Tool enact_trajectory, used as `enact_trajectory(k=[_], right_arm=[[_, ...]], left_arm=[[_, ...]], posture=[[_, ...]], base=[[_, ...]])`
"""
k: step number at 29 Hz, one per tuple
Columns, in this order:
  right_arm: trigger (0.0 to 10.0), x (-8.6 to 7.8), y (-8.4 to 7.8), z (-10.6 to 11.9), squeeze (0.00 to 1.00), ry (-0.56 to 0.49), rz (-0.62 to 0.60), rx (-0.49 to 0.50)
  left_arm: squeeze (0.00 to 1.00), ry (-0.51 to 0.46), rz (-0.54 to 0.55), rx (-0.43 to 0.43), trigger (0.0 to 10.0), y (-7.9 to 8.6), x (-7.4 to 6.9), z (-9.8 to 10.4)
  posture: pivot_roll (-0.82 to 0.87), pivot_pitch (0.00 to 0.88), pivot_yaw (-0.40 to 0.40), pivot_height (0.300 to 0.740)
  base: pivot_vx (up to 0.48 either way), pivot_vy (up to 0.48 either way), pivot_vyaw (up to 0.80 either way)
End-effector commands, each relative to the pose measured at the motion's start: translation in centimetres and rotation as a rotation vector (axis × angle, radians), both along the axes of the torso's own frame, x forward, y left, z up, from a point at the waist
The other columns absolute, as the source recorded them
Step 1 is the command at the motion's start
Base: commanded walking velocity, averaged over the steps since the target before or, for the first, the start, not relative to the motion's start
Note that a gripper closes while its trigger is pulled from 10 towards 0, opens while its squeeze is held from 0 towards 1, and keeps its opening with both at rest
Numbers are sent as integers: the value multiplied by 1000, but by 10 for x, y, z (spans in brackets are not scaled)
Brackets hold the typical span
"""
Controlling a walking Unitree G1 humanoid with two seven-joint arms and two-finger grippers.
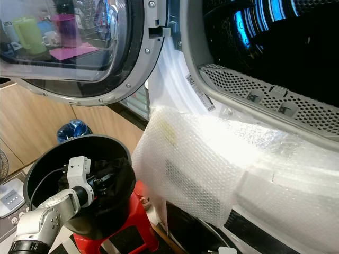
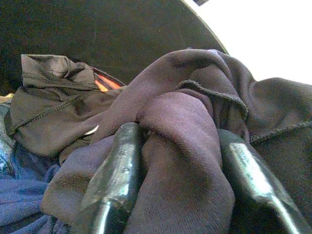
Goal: Clothes washing
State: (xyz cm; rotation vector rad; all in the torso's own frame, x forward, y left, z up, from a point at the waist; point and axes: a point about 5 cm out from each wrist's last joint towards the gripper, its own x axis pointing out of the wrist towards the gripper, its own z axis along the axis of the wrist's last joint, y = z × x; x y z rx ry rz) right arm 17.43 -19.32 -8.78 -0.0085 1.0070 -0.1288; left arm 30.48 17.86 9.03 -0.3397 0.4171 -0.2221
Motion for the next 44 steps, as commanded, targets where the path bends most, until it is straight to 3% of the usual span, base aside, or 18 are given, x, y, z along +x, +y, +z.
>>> enact_trajectory(k=[1, 9, 24, 30, 36, 44], right_arm=[[10000, -2, 1, -1, 0, 11, -1, 4], [10000, -3, 1, -2, 0, 13, -4, 9], [10000, -3, 4, -2, 0, 11, -21, 27], [10000, -3, 5, -2, 0, 8, -25, 35], [10000, -2, 8, -2, 0, 0, -29, 47], [10000, 1, 9, -1, 0, -16, -36, 54]], left_arm=[[0, 40, -33, 8, 0, -4, -6, -6], [0, 35, -35, 0, 0, -5, -8, -4], [0, -56, 12, -56, 0, -6, -5, 13], [0, -222, 4, -125, 0, -5, -6, 39], [0, -371, -125, -170, 0, -15, -14, 69], [0, -403, -426, -118, 0, -40, -30, 90]], posture=[[-59, 66, -29, 740], [-60, 72, -27, 740], [-55, 88, -19, 740], [-46, 89, -14, 740], [-39, 89, -6, 740], [-27, 84, 12, 740]], base=[[0, 0, 0], [0, 0, 0], [0, 0, 0], [0, 0, 0], [0, 0, 0], [0, 0, 0]])
